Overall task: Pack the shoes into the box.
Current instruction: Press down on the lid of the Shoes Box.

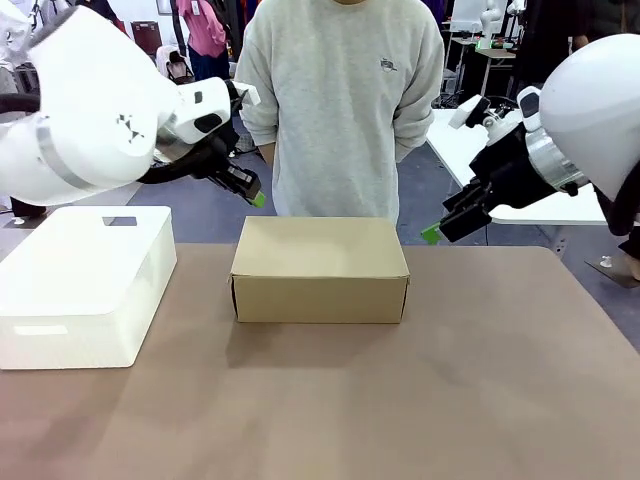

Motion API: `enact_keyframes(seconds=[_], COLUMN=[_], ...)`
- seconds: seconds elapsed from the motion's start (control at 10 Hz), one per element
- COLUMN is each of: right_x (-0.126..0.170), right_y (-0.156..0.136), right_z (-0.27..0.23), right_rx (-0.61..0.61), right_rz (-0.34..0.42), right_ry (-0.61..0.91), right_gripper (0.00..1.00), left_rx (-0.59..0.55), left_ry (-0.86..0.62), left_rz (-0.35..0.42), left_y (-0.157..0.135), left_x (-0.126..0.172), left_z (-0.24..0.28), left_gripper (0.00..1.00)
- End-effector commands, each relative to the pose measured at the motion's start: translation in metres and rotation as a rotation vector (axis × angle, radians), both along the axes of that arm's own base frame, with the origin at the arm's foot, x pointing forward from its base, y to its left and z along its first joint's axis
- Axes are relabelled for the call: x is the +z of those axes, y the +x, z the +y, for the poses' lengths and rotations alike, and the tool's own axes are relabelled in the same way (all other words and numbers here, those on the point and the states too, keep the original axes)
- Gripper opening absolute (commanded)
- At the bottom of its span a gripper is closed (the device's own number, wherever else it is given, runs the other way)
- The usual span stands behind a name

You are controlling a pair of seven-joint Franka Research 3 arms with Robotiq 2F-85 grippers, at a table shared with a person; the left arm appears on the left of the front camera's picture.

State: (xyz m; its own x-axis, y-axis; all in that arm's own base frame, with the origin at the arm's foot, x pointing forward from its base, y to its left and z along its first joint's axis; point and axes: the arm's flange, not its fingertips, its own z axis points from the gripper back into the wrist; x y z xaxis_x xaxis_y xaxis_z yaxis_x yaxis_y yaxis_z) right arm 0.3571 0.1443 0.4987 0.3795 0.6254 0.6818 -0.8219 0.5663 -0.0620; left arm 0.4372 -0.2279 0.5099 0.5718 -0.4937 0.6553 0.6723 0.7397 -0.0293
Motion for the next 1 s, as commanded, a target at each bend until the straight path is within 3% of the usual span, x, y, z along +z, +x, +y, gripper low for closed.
enact_keyframes(seconds=[0.0,0.1,0.6,0.7,0.9], right_x=[-0.009,0.0,0.0,0.0,0.007], right_y=[-0.014,0.0,0.0,0.0,-0.005], right_z=[0.0,0.0,0.0,0.0,0.003], right_rx=[-0.018,0.0,0.0,0.0,-0.03], right_rz=[-0.011,0.0,0.0,0.0,0.003], right_ry=[0.011,0.0,0.0,0.0,-0.004], right_gripper=[1.0,1.0,1.0,1.0,1.0], left_rx=[0.006,-0.022,0.007,-0.006,0.013], left_ry=[-0.015,-0.017,0.007,-0.031,-0.063], left_rz=[0.0,-0.004,0.002,0.027,0.02], left_y=[0.012,0.012,0.008,-0.007,-0.013], left_x=[-0.006,-0.006,-0.008,-0.006,-0.009], left_z=[-0.004,-0.003,-0.008,-0.001,-0.005], left_gripper=[0.19,0.19,0.19,0.0,0.0])
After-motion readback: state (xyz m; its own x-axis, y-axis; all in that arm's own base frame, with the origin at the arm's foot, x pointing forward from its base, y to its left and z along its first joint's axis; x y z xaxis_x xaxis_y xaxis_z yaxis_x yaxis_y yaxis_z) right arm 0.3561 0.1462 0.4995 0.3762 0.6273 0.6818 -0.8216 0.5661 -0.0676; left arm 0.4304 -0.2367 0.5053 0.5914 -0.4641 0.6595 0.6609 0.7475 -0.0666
